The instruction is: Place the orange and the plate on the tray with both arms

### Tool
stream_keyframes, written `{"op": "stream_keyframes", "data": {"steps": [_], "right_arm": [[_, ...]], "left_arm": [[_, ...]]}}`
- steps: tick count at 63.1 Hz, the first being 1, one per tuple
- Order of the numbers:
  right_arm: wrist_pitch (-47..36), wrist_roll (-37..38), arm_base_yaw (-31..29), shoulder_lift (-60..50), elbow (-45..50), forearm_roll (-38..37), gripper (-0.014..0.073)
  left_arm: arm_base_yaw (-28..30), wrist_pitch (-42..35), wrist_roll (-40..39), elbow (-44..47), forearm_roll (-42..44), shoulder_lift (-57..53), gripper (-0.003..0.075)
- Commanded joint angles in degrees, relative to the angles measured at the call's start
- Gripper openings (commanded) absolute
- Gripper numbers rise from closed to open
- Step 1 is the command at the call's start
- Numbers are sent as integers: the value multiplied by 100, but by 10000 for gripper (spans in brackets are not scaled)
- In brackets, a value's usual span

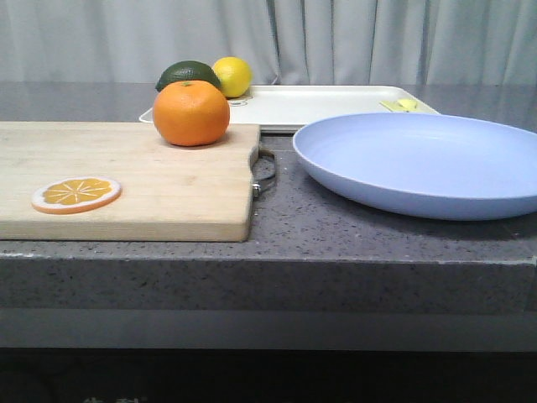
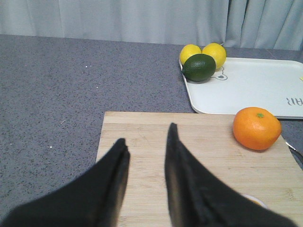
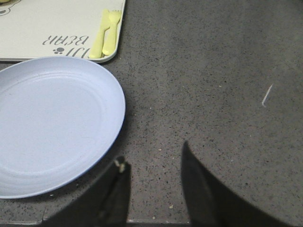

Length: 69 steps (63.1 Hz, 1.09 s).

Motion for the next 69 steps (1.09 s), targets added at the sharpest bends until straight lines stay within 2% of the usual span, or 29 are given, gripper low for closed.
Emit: {"op": "stream_keyframes", "data": {"steps": [1,4,9,13,25,32,42,56,69], "right_arm": [[-467,-7,-32,67,-162,-68,554],[-467,-7,-32,67,-162,-68,613],[-467,-7,-32,67,-162,-68,645],[-467,-7,-32,67,-162,-68,644],[-467,-7,-32,67,-162,-68,644],[-448,-7,-32,67,-162,-68,644],[-448,-7,-32,67,-162,-68,644],[-454,-7,-32,67,-162,-68,644],[-466,-7,-32,67,-162,-68,644]], "left_arm": [[25,-464,-20,-192,-34,77,464],[25,-464,-20,-192,-11,77,536],[-15,-476,-20,-192,-11,77,580],[-170,-523,-20,-192,-48,77,579],[-1122,-788,160,-192,-5,341,579],[-1667,-1060,457,-192,-5,727,579],[-2222,-1262,487,-378,3,1557,579],[-2650,-1353,487,-1016,3,3067,582],[-2684,-1301,487,-1756,8,4437,598]]}}
